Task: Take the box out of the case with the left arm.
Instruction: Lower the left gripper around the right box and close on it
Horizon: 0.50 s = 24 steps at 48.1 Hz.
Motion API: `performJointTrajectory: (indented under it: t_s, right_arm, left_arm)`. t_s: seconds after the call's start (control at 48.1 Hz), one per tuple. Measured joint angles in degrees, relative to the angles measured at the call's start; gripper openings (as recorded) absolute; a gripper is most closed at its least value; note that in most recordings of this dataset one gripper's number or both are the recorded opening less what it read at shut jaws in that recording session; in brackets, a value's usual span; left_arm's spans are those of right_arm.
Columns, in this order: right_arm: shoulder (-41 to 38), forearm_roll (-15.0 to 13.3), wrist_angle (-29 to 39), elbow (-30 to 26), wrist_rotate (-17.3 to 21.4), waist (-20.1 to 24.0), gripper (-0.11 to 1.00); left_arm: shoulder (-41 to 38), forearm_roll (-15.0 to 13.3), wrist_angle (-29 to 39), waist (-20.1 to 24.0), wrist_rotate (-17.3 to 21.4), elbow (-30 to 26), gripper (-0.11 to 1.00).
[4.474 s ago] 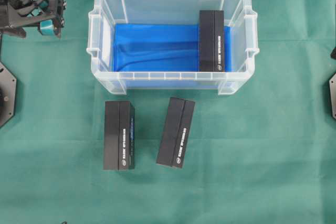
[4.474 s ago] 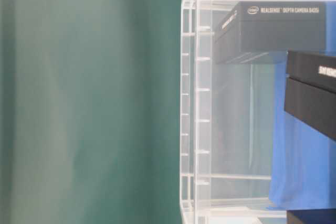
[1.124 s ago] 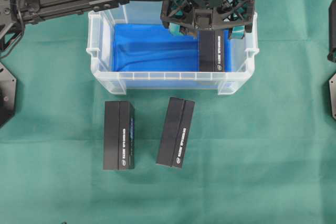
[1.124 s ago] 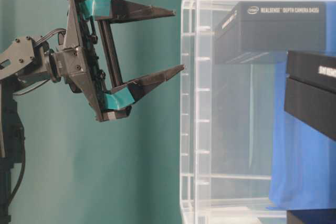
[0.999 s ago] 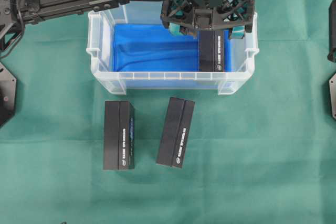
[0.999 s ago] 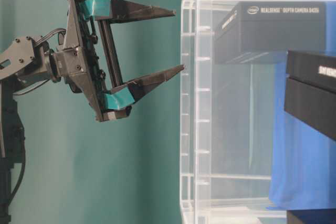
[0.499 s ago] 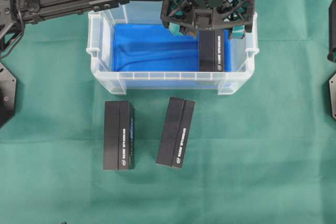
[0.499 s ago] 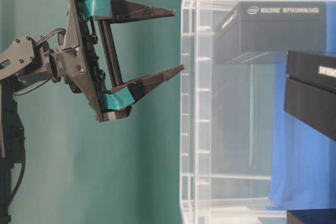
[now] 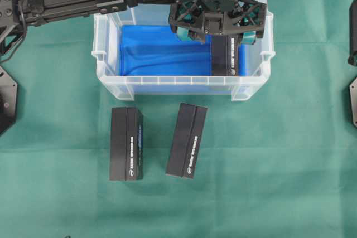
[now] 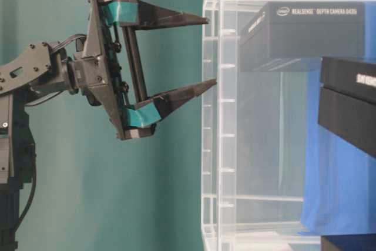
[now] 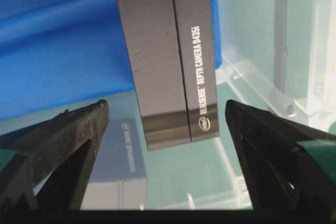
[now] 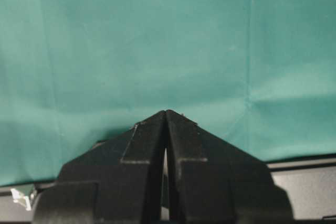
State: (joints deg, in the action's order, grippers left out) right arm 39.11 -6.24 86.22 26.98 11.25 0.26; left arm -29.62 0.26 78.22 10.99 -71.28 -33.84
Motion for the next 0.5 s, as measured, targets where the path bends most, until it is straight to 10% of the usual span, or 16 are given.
performJointTrajectory:
  t_s: [0.499]
  right_arm:
    - [0.2,0.1,0.0,0.0,-0.1,0.0,0.00]
  left_arm:
    - [0.0,0.6,-7.6,0.9,-0.2,5.6,0.97]
